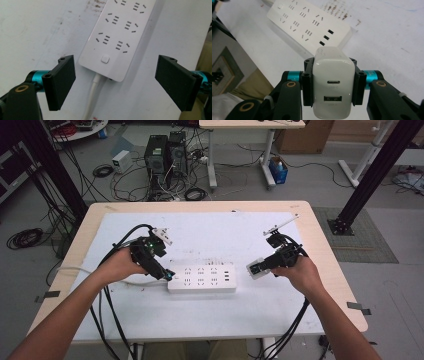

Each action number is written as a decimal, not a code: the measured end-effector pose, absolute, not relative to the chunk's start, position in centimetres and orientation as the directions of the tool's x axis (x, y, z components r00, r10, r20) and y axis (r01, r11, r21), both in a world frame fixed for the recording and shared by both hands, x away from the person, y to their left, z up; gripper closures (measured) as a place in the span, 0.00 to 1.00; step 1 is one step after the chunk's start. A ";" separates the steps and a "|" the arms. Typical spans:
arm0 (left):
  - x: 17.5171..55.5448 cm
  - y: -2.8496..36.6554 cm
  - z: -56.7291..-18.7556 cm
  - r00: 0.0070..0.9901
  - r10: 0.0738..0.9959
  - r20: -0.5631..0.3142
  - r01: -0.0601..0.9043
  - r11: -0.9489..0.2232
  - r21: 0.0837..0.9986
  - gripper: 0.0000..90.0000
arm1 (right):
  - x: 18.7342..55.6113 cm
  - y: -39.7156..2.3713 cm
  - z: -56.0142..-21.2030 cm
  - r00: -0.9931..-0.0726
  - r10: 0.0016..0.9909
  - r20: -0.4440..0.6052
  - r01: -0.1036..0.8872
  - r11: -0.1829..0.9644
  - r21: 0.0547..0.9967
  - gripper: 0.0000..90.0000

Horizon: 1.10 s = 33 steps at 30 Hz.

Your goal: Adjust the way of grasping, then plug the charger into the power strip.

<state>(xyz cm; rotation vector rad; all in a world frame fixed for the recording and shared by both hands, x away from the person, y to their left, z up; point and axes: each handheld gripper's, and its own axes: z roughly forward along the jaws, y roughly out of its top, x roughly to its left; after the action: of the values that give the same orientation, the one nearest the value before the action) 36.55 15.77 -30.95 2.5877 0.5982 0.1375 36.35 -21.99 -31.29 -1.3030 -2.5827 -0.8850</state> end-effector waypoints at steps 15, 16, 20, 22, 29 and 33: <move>36.8 18.3 -31.5 0.882 0.472 -0.007 0.429 -0.796 0.428 0.19 | 35.7 -22.6 -30.0 -0.753 0.653 0.086 0.632 0.679 0.374 0.69; 36.8 18.3 -31.4 0.884 0.468 -0.012 0.427 -0.796 0.429 0.19 | 35.7 -22.6 -30.1 -0.762 0.645 0.066 0.622 0.698 0.356 0.69; 36.7 18.1 -31.4 0.893 0.449 -0.008 0.411 -0.811 0.417 0.19 | 35.6 -22.5 -30.3 -0.783 0.621 0.044 0.596 0.727 0.342 0.69; 36.6 18.0 -31.6 0.897 0.442 -0.007 0.407 -0.820 0.403 0.19 | 35.7 -22.4 -30.3 -0.792 0.609 0.041 0.584 0.737 0.339 0.69; 36.6 18.2 -31.7 0.920 0.391 0.016 0.360 -0.863 0.354 0.19 | 36.0 -21.5 -30.2 -0.831 0.556 0.014 0.531 0.787 0.315 0.69; 36.8 18.4 -31.9 0.926 0.377 0.006 0.351 -0.868 0.352 0.19 | 36.3 -20.5 -29.8 -0.858 0.513 -0.007 0.485 0.816 0.313 0.69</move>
<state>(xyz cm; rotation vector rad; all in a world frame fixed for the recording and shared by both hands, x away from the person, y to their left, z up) 36.76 18.40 -31.88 2.7366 0.5345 0.1062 36.32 -20.51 -29.76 -0.8486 -3.0804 -0.4915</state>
